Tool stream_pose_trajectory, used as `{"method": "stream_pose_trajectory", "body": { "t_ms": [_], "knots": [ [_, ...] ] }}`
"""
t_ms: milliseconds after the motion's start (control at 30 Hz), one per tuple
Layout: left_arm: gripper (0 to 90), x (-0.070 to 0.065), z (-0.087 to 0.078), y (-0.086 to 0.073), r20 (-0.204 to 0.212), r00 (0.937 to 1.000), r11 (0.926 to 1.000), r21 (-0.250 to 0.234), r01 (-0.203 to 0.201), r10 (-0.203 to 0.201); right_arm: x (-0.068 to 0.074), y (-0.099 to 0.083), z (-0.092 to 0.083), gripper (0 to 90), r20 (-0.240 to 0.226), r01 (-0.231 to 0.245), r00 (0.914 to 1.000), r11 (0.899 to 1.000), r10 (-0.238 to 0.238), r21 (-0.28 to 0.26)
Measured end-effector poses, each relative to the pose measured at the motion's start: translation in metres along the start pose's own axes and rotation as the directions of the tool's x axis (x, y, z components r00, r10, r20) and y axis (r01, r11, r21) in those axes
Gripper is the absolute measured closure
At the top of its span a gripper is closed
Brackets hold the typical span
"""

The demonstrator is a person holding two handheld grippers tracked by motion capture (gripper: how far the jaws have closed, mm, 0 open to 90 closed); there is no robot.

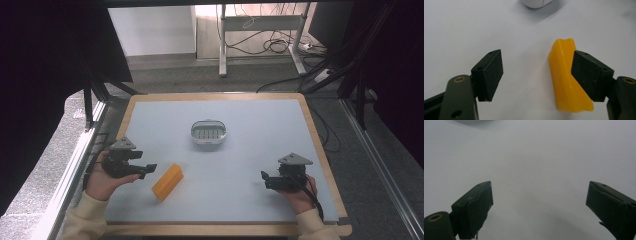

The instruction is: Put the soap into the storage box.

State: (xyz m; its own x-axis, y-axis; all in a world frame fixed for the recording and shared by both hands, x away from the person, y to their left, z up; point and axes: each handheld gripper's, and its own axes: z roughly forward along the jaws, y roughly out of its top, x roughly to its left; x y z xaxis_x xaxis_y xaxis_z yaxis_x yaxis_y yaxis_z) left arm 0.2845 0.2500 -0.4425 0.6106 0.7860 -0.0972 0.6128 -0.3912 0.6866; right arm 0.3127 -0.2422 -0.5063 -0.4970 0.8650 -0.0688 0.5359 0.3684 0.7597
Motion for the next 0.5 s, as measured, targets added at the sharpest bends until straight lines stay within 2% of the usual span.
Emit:
{"method": "stream_pose_trajectory", "body": {
  "t_ms": [233,500],
  "knots": [
    [25.5,-0.005,0.001,0.001,-0.002,1.0000,0.9999,0.008,-0.009,0.009,0.001,0.000,0.000,8.2,0.004,0.004,1.0000,1.000,-0.004,0.005],
    [25.5,-0.016,0.005,0.004,0.004,0.9996,0.9988,0.041,-0.028,0.028,0.000,0.000,0.000,8.3,0.008,0.005,1.0000,1.000,-0.005,0.009]
  ]
}}
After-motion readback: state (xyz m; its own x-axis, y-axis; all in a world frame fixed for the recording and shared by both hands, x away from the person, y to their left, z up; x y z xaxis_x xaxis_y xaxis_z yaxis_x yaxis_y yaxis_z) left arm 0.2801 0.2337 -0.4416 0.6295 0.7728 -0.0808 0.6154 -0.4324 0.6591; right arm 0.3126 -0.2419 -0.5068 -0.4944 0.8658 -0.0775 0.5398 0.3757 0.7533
